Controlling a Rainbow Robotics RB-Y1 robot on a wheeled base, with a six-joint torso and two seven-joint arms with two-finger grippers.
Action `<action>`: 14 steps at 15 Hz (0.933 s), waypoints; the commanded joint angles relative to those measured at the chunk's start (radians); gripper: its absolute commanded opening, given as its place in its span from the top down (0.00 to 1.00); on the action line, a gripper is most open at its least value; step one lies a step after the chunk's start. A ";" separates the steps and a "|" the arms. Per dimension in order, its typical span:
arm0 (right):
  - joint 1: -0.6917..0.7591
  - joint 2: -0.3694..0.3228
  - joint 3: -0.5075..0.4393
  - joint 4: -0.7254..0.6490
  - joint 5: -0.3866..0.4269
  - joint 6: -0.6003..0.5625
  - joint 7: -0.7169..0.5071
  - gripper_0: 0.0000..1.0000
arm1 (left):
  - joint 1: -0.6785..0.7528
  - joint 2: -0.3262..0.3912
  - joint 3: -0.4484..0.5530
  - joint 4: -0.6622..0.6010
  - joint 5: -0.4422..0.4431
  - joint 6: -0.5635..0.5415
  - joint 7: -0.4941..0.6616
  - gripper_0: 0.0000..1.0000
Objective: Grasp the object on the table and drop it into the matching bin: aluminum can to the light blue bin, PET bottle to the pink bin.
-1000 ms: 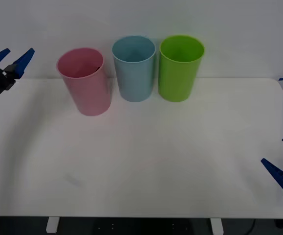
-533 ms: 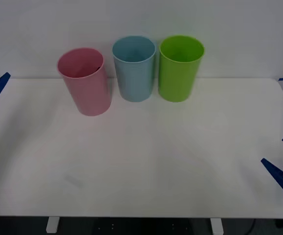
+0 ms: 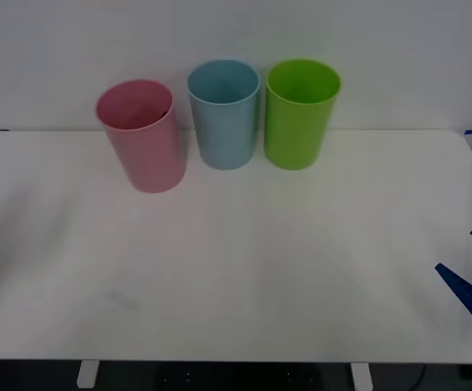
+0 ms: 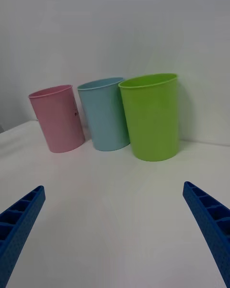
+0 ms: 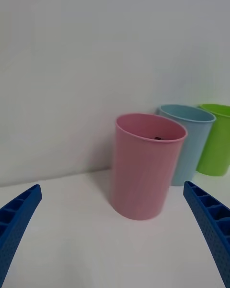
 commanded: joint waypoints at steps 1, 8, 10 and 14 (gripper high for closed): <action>0.000 0.000 0.000 0.000 0.000 0.000 0.000 0.00 | 0.063 0.002 0.003 -0.010 0.039 -0.038 -0.060 0.00; 0.000 0.000 0.000 0.000 0.000 0.000 0.000 0.00 | 0.157 0.002 0.011 -0.021 0.080 -0.124 -0.106 0.00; 0.000 0.000 0.000 0.000 0.000 0.000 0.000 0.00 | 0.169 0.001 0.003 -0.033 0.083 -0.129 -0.109 0.00; 0.000 0.000 0.000 0.000 0.000 0.000 0.000 0.00 | 0.174 0.001 -0.018 -0.037 0.083 -0.130 -0.106 0.00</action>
